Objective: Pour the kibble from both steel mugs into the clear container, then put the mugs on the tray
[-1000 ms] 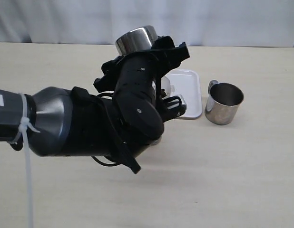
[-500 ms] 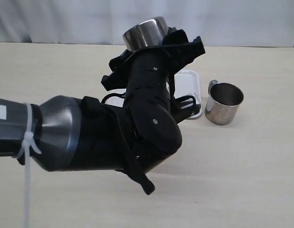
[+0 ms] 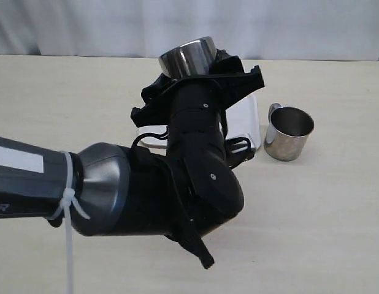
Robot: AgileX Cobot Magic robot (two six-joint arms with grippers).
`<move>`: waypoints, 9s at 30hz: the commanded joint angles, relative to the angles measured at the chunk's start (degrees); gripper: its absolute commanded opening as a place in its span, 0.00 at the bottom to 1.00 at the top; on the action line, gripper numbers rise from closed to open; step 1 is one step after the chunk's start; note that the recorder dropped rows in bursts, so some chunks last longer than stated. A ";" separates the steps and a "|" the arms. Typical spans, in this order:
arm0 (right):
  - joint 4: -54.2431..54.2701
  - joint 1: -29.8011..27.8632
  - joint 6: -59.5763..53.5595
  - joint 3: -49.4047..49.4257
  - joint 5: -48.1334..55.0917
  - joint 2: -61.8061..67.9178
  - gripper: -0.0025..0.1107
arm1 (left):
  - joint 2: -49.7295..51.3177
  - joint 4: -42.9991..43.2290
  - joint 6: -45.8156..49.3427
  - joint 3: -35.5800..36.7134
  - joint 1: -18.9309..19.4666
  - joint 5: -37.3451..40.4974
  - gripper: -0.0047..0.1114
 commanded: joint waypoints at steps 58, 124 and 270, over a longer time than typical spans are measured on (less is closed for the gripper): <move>0.46 0.13 -0.45 0.27 -0.11 -0.21 0.06 | 20.41 -37.03 -63.52 -9.84 52.71 -113.56 0.04; 0.46 0.13 -0.45 0.27 -0.11 -0.21 0.06 | 8.34 1.63 -117.75 -17.21 65.06 -130.41 0.63; 0.62 0.13 -0.45 0.27 -0.11 -0.21 0.06 | -110.42 -103.33 -20.83 66.25 67.01 -56.20 0.04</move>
